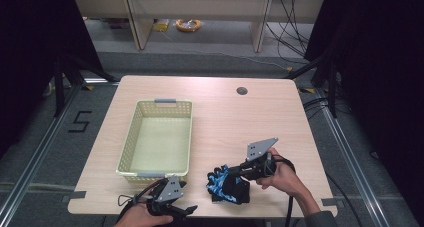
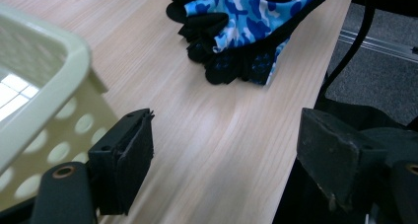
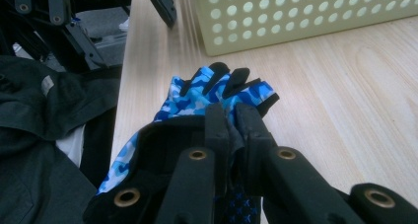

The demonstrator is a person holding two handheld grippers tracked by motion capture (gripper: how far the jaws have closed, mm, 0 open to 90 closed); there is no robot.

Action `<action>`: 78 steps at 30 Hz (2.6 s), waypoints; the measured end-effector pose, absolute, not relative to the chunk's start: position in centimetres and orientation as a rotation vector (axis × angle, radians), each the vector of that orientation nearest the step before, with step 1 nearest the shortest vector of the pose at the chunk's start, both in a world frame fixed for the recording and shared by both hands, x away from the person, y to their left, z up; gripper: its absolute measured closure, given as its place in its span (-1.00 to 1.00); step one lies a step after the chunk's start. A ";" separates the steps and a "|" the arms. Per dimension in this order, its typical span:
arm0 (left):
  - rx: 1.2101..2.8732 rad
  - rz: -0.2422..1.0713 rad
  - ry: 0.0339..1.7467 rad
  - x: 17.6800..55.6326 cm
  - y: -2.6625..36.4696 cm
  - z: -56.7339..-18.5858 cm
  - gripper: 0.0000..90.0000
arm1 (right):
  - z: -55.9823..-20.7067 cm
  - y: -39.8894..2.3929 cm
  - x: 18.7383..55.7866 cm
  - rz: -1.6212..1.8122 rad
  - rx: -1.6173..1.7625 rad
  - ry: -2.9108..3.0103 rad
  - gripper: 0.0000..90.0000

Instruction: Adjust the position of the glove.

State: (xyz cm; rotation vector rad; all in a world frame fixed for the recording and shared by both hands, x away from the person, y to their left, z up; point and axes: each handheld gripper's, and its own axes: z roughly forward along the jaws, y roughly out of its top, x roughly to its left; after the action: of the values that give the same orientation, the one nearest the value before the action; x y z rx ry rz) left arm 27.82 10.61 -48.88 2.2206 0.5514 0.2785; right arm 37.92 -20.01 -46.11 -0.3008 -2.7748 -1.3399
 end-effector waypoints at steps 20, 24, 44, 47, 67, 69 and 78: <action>2.255 0.265 0.482 29.0 5.8 -49.7 -0.37 | -48.1 -20.2 39.7 -1.207 -0.267 -2.786 0.72; 2.260 0.263 0.482 29.2 5.8 -49.8 -0.33 | -47.6 -20.7 38.9 -1.247 -0.409 -2.806 0.56; 2.260 0.275 0.467 29.6 5.3 -49.8 -0.24 | -46.6 -24.1 30.6 -1.241 -1.228 -2.842 0.34; 2.262 0.270 0.468 29.7 5.3 -49.9 -0.22 | -47.0 -24.4 30.3 -1.239 -1.246 -2.863 0.34; 2.297 0.260 0.435 29.7 4.4 -50.4 -0.07 | -48.7 -24.0 29.5 -1.142 -1.323 -2.788 0.36; 2.302 0.261 0.433 29.8 4.2 -50.5 -0.04 | -48.8 -23.9 29.7 -1.130 -1.313 -2.806 0.38; 2.324 0.298 0.373 29.9 3.9 -50.7 0.35 | -49.1 -23.6 30.6 -1.089 -1.223 -2.847 0.46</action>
State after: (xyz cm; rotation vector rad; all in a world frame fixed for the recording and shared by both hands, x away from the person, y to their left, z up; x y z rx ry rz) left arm 29.86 3.91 -50.74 2.3242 0.3735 0.2983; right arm 30.61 -23.58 -49.14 -1.2233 -2.8474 -1.0885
